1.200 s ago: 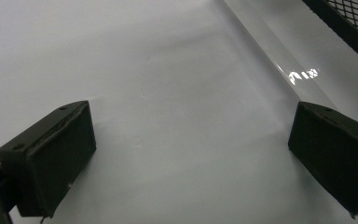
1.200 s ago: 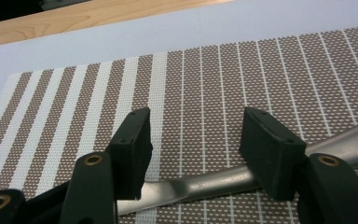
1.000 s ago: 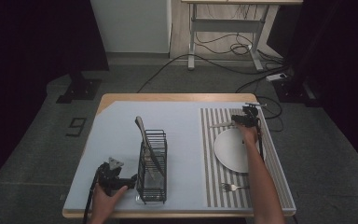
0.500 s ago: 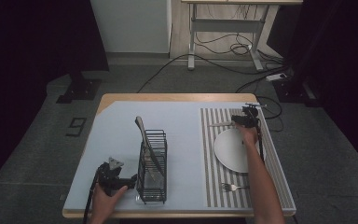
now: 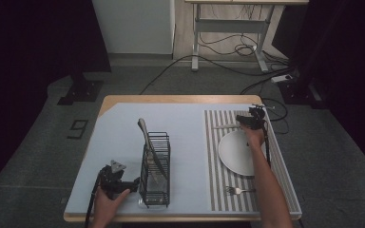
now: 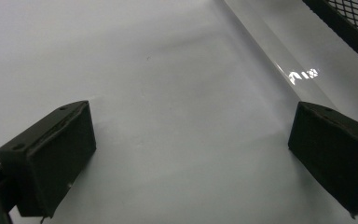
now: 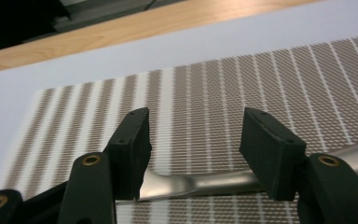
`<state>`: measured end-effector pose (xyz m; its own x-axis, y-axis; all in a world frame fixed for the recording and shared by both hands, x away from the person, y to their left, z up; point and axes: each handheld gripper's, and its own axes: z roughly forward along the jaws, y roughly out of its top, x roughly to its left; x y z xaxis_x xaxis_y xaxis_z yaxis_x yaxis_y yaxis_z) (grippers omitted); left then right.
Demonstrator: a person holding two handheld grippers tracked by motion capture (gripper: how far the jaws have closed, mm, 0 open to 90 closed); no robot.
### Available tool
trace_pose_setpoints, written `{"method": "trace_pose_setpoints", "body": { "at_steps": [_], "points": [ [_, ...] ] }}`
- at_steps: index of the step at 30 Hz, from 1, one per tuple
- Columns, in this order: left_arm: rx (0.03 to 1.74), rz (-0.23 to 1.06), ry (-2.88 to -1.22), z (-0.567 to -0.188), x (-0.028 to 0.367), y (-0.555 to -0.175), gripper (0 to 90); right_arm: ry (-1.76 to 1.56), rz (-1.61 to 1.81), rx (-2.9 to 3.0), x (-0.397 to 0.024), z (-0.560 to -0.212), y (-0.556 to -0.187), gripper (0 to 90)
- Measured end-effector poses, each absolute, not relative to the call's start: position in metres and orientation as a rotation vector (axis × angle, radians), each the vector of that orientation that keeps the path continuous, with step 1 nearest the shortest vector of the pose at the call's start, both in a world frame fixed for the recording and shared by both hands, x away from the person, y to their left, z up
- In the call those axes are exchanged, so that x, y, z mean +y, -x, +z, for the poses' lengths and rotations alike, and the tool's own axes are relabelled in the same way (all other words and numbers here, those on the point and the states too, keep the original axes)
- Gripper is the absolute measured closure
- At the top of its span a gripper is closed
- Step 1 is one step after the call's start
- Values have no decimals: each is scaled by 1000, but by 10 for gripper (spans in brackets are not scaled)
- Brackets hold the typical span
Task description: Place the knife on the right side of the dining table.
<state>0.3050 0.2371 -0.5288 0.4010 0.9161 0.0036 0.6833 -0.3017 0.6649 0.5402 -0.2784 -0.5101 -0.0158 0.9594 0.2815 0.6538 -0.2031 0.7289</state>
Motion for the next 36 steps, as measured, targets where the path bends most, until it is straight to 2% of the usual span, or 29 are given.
{"method": "trace_pose_setpoints", "body": {
  "at_steps": [14,24,30,36],
  "points": [
    [1358,523,-2080,-529,237,-305,1,-1736,1172,1816,-258,-487,-505,416],
    [1360,521,-2081,-529,237,-305,1,-1579,1332,1904,-233,-467,-444,405],
    [1361,521,-2077,-529,237,-305,1,-1507,1382,1977,-213,-473,-408,401],
    [1361,522,-2077,-529,237,-305,1,-1452,1417,2032,-198,-478,-388,400]
  ]
}}
